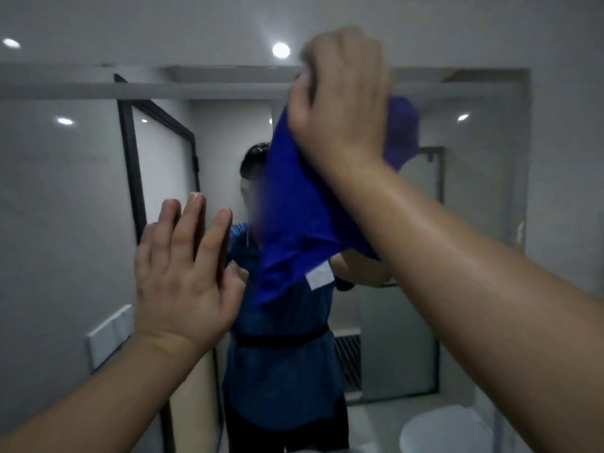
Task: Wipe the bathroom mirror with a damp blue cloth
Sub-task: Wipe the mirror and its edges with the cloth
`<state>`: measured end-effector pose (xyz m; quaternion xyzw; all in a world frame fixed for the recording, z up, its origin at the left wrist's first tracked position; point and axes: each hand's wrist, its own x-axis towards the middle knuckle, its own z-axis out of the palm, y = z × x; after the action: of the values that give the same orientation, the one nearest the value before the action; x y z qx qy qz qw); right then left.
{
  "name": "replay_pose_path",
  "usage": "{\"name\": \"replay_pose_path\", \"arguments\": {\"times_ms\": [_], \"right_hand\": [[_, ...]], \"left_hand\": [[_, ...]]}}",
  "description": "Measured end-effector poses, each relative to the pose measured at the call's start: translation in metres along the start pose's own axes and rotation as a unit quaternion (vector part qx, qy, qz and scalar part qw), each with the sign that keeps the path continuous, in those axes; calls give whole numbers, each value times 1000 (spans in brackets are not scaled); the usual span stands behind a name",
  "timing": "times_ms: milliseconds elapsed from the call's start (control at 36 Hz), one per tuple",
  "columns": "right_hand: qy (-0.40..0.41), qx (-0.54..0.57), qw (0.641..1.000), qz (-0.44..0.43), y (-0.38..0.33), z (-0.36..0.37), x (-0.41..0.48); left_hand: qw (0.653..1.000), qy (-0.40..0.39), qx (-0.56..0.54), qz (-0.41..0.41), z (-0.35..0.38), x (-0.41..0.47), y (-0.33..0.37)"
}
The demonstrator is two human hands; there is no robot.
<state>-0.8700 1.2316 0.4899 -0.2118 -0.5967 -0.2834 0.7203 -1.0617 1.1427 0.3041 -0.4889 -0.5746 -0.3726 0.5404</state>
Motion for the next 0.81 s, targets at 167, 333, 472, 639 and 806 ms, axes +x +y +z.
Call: {"name": "replay_pose_path", "arguments": {"times_ms": [167,333,472,639,806], "right_hand": [[-104,84,984,-119,-10,-17,-58],[-68,3,997,27,86,-47,-31],[-60,-41,984,161,142,-67,3],[-34,-48,977,207,102,-38,42],[-49,7,994,95,-22,15,64]], "left_hand": [[998,-67,11,-1,-11,-4,0],[990,-139,10,16,-38,2,5],[980,-192,-36,25,-68,12,2],[982,-172,-42,-59,-108,43,-57],[969,-182,4,-164,-135,46,-94]]}}
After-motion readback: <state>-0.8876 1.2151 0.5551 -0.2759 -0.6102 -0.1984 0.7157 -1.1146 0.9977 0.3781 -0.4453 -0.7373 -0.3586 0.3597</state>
